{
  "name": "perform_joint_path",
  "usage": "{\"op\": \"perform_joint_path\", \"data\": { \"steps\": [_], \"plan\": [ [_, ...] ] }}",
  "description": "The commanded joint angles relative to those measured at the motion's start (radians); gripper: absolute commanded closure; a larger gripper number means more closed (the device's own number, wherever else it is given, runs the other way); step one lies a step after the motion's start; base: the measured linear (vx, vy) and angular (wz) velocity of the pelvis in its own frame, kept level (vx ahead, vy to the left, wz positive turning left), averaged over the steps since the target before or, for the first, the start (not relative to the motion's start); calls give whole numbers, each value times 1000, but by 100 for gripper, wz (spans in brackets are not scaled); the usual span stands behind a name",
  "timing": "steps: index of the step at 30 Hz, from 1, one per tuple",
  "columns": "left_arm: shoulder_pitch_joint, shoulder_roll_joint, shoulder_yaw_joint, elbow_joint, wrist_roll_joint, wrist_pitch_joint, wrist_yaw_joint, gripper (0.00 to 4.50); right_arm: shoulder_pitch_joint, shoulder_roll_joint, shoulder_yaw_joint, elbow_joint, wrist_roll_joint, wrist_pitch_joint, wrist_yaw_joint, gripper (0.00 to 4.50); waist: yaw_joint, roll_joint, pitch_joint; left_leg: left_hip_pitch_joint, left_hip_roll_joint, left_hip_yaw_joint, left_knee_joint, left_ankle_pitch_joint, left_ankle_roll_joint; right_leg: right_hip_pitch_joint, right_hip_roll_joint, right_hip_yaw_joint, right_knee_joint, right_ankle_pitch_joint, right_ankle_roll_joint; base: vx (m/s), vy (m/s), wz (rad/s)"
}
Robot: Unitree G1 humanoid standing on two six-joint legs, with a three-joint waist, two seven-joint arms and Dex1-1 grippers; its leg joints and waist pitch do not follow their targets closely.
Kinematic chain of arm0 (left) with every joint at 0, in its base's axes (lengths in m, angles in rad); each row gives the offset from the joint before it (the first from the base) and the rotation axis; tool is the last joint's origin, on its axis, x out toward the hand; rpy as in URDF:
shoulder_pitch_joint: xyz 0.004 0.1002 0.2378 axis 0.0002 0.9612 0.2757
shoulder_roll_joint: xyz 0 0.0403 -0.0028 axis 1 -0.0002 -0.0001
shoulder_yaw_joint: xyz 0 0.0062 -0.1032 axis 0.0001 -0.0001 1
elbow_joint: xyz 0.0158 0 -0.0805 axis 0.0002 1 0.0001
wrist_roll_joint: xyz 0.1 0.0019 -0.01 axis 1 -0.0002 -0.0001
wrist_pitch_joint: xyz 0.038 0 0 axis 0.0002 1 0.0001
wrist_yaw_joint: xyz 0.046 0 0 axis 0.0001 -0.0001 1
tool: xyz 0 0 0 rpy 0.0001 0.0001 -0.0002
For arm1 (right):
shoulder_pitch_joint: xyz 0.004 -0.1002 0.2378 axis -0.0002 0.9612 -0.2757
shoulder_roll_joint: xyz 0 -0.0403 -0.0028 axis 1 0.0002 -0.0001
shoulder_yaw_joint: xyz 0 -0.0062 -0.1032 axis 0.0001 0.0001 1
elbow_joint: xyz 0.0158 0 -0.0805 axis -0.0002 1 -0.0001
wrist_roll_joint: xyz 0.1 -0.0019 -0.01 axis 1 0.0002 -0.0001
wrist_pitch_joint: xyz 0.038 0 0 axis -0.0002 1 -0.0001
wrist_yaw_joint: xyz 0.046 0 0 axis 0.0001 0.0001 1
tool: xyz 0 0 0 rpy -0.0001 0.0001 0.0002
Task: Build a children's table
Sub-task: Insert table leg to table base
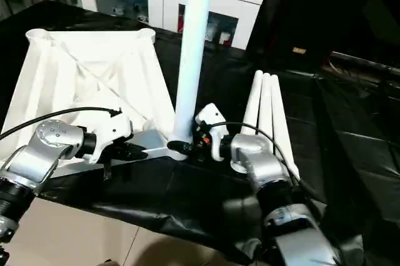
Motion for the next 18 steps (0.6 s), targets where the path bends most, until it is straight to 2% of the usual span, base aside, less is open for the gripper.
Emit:
{"op": "perform_joint_path", "data": {
  "steps": [1,4,5,8,9,11,14,16,17,18],
  "plan": [
    [-52,-103,2,80,32,53,167,450,-4,58,-68,109,-8,17,-257,178,1,24,-57,12,29,-6,-68,-228,-33,45,-84,55,-78,-286,-167,0,0,0],
    [-68,-131,11,106,39,70,218,450,-10,80,-87,128,-5,18,-324,178,0,24,-56,16,28,-8,-68,-244,-44,41,-85,55,-84,-341,-152,0,0,0],
    [-86,-158,16,131,46,89,262,450,-21,104,-106,153,-4,13,-403,178,-2,24,-54,13,28,-10,-70,-264,-43,40,-85,53,-89,-383,-134,0,0,0],
    [-135,-230,22,203,68,119,374,450,-65,169,-164,227,16,-7,-603,178,-5,24,-54,17,23,-14,-68,-306,-46,32,-86,49,-101,-482,-89,0,0,0],
    [-161,-263,29,245,77,125,436,450,-94,203,-194,263,36,-16,-683,178,-5,26,-54,20,23,-14,-67,-316,-45,27,-85,49,-104,-484,-80,0,0,0],
    [-175,-279,32,272,85,126,468,450,-116,224,-207,287,36,-29,-736,178,-5,27,-56,22,24,-14,-67,-325,-44,25,-83,48,-104,-465,-79,0,0,0],
    [-186,-290,23,298,105,116,485,450,-154,255,-209,325,17,-61,-775,178,-3,24,-59,9,24,-14,-69,-287,-35,32,-85,50,-94,-390,-89,0,0,0],
    [-177,-281,15,281,107,113,465,450,-159,264,-205,325,19,-67,-740,178,-2,22,-59,6,24,-14,-69,-283,-30,35,-86,50,-92,-378,-93,0,0,0],
    [-172,-275,13,270,107,117,455,450,-158,267,-207,319,26,-75,-716,122,-1,23,-59,5,25,-13,-69,-274,-27,35,-84,51,-90,-362,-96,0,0,0],
    [-167,-268,11,259,108,117,446,450,-157,268,-206,312,28,-81,-696,122,-1,23,-60,6,25,-12,-69,-273,-25,35,-85,51,-89,-356,-99,0,0,0]
  ]
}}
